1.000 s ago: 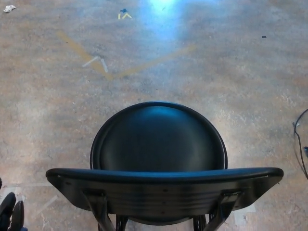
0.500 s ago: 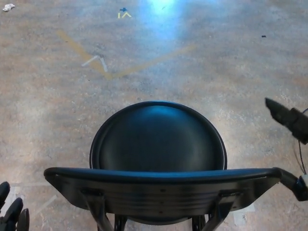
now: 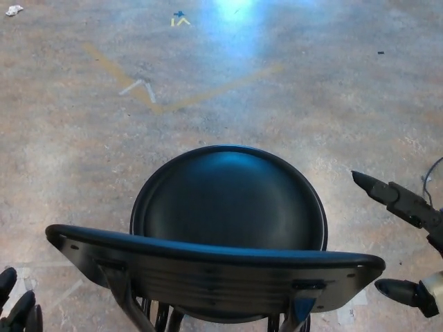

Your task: Use the right hand to rotate the back of the chair to its left.

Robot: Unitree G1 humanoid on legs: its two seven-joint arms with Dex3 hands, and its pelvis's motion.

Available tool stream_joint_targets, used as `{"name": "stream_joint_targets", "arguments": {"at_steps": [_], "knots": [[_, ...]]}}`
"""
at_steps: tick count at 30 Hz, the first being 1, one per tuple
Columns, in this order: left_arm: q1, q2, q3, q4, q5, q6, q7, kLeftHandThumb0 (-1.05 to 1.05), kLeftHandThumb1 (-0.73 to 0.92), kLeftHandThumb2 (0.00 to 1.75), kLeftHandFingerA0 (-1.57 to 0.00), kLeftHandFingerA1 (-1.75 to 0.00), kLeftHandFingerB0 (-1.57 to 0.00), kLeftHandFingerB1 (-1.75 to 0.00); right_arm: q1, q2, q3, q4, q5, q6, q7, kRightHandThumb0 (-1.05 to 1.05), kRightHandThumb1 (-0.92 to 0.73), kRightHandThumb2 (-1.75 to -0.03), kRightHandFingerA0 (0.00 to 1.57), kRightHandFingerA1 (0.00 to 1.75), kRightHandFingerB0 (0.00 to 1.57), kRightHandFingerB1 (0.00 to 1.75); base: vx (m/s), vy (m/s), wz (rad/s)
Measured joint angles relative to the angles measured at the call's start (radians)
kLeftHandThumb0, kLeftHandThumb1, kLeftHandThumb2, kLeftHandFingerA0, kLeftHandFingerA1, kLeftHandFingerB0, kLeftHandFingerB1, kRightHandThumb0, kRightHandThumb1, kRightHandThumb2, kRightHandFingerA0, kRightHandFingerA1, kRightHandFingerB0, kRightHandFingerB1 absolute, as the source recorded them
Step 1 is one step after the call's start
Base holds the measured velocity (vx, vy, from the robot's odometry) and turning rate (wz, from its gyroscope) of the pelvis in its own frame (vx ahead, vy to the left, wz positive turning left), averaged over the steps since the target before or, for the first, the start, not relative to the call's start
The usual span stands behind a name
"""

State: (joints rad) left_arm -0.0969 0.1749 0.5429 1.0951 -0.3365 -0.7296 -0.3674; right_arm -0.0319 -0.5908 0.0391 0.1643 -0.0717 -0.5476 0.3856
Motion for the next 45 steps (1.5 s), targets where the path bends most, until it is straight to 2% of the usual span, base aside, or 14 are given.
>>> {"name": "stream_joint_targets", "arguments": {"at_steps": [2, 3, 18, 21, 22, 25, 33, 34, 36, 38, 41, 43, 44, 45], "knots": [[-0.004, 0.002, 0.000, 0.001, 0.000, 0.000, 0.001, -0.89, 0.46, 0.86, -0.25, -0.50, -0.29, -0.45, 0.001, -0.004, 0.000, -0.002, 0.000, 0.004, 0.008, -0.77, -0.40, -0.89, 0.00, 0.17, 0.01, 0.07, 0.00, 0.000, 0.00], [-0.006, 0.002, 0.000, 0.001, 0.000, 0.000, 0.001, -0.89, 0.60, 0.59, -0.27, -0.42, -0.34, -0.37, 0.003, -0.005, 0.000, -0.008, 0.001, 0.005, 0.011, -0.82, -0.43, -0.90, 0.00, 0.13, 0.01, 0.03, 0.00, 0.000, 0.00], [-0.035, 0.007, -0.001, 0.015, 0.000, 0.000, 0.004, -0.92, 0.61, 0.59, -0.28, -0.43, -0.34, -0.38, -0.030, 0.123, 0.152, -0.141, -0.037, 0.059, 0.036, -0.86, -0.47, -0.93, 0.01, 0.22, 0.01, 0.01, 0.00, 0.000, 0.00], [-0.037, 0.015, -0.001, 0.023, 0.001, 0.000, 0.010, -0.89, 0.47, 0.91, -0.24, -0.50, -0.29, -0.46, -0.070, 0.172, 0.226, -0.150, -0.073, 0.080, 0.040, -0.89, -0.49, -0.96, 0.02, 0.25, 0.02, 0.00, 0.00, 0.000, 0.00], [-0.038, 0.016, -0.002, 0.025, 0.001, 0.000, 0.012, -0.90, 0.61, 0.59, -0.27, -0.43, -0.35, -0.37, -0.078, 0.181, 0.242, -0.149, -0.081, 0.083, 0.041, -1.03, -0.50, -0.73, 0.00, 0.38, 0.00, 0.22, 0.00, 0.000, 0.00], [-0.046, 0.019, -0.004, 0.032, 0.001, 0.000, 0.019, -0.89, 0.61, 0.59, -0.27, -0.42, -0.34, -0.37, -0.124, 0.240, 0.319, -0.145, -0.131, 0.102, 0.041, -0.89, -0.50, -0.97, 0.01, 0.28, 0.02, 0.01, 0.00, 0.000, 0.00], [-0.047, 0.042, -0.003, 0.069, 0.001, 0.005, 0.029, -0.89, 0.48, 0.71, -0.25, -0.47, -0.33, -0.42, -0.186, 0.361, 0.427, -0.144, -0.208, 0.166, 0.041, -0.85, -0.47, -0.95, 0.00, 0.32, 0.00, 0.04, 0.00, 0.000, 0.00], [-0.047, 0.045, -0.004, 0.078, 0.002, 0.008, 0.034, -0.89, 0.47, 0.73, -0.24, -0.48, -0.33, -0.43, -0.200, 0.379, 0.439, -0.137, -0.216, 0.174, 0.041, -1.01, -0.56, -0.58, 0.00, 0.43, 0.00, 0.22, 0.00, 0.000, 0.00], [-0.047, 0.048, -0.009, 0.096, 0.005, 0.017, 0.045, -0.89, 0.47, 0.73, -0.24, -0.48, -0.33, -0.43, -0.231, 0.412, 0.462, -0.113, -0.231, 0.189, 0.041, -1.01, -0.56, -0.58, 0.00, 0.43, 0.00, 0.22, 0.00, 0.000, 0.00], [-0.047, 0.048, -0.012, 0.106, 0.007, 0.023, 0.053, -0.86, 0.60, 0.59, -0.27, -0.43, -0.35, -0.37, -0.257, 0.434, 0.475, -0.092, -0.239, 0.201, 0.041, -0.91, -0.51, -0.97, 0.00, 0.38, 0.00, 0.10, 0.00, 0.000, 0.00], [-0.045, 0.050, -0.017, 0.122, 0.012, 0.033, 0.068, -0.88, 0.59, 0.59, -0.27, -0.43, -0.35, -0.37, -0.315, 0.477, 0.500, -0.031, -0.258, 0.207, 0.036, -1.02, -0.54, -0.70, 0.00, 0.49, 0.00, 0.25, 0.00, 0.000, 0.00], [-0.045, 0.051, -0.018, 0.126, 0.013, 0.038, 0.072, -0.89, 0.47, 0.90, -0.22, -0.51, -0.31, -0.47, -0.347, 0.503, 0.510, 0.004, -0.267, 0.209, 0.033, -0.92, -0.54, -0.98, 0.02, 0.45, 0.02, 0.12, 0.00, 0.000, 0.00], [-0.044, 0.052, -0.018, 0.129, 0.012, 0.041, 0.075, -0.84, 0.60, 0.59, -0.29, -0.46, -0.37, -0.38, -0.378, 0.528, 0.517, 0.039, -0.274, 0.211, 0.029, -0.85, -0.49, -0.95, 0.00, 0.50, 0.04, 0.18, 0.00, 0.000, 0.00], [-0.044, 0.052, -0.018, 0.131, 0.012, 0.044, 0.077, -0.84, 0.60, 0.59, -0.29, -0.46, -0.37, -0.38, -0.414, 0.557, 0.523, 0.075, -0.282, 0.214, 0.020, -0.85, -0.49, -0.95, 0.00, 0.50, 0.04, 0.18, 0.00, 0.000, 0.00]]}}
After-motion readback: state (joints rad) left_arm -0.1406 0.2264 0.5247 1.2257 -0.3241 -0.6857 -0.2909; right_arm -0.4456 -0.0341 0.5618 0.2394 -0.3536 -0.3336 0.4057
